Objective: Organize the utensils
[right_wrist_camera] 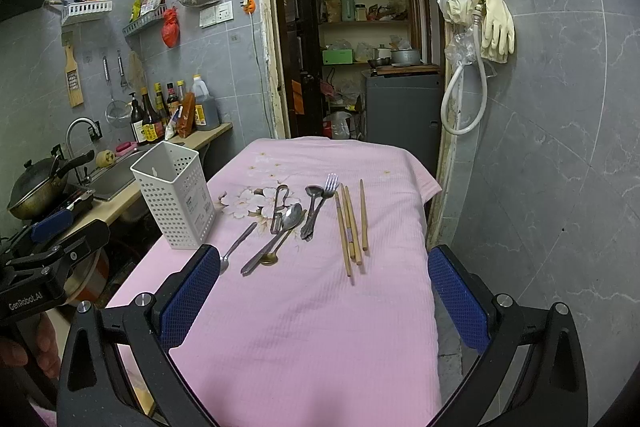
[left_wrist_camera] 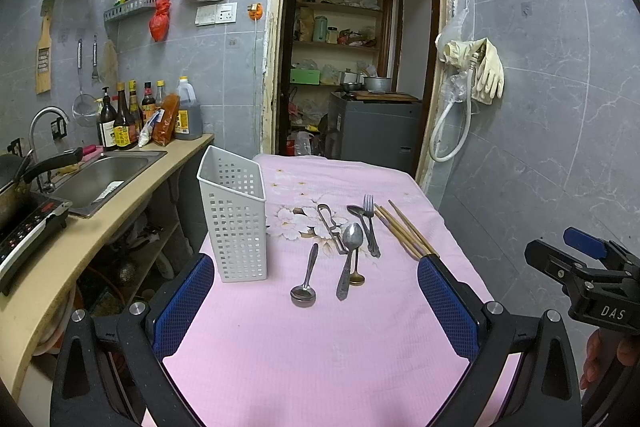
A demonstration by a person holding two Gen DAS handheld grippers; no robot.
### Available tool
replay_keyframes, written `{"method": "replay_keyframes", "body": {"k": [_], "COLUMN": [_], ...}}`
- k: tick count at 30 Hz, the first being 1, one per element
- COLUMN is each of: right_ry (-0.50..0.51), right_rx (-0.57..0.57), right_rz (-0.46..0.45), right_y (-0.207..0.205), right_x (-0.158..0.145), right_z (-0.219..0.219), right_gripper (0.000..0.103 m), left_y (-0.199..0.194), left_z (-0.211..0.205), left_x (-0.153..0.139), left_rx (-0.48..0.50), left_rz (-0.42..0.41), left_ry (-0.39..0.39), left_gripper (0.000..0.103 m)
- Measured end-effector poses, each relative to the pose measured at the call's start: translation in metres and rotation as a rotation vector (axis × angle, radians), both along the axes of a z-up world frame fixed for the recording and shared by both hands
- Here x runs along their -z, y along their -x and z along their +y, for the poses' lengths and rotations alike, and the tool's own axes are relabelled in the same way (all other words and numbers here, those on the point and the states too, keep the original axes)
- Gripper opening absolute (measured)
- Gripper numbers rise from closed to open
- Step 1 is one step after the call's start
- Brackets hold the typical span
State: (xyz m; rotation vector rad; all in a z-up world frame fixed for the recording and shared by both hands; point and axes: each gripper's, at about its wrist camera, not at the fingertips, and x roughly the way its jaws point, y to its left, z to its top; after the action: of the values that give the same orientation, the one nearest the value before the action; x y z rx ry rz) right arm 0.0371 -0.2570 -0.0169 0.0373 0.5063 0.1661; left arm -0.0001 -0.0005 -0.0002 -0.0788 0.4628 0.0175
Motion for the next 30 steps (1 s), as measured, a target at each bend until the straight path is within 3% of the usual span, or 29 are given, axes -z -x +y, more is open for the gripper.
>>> {"method": "replay_keyframes", "body": {"k": [30], "right_ry": [0.008], "right_rx": [0.008], "right_rz": [0.008], "right_y": [-0.001], "right_x": [0.006], "right_z": [0.004], "right_gripper": [0.102], "left_y": [0.0], "left_z": [-0.012], "left_x": [0.005], "left_rx": [-0.001], "left_rz": [0.006], "left_ry": [0.006], "left_gripper": [0.102]}}
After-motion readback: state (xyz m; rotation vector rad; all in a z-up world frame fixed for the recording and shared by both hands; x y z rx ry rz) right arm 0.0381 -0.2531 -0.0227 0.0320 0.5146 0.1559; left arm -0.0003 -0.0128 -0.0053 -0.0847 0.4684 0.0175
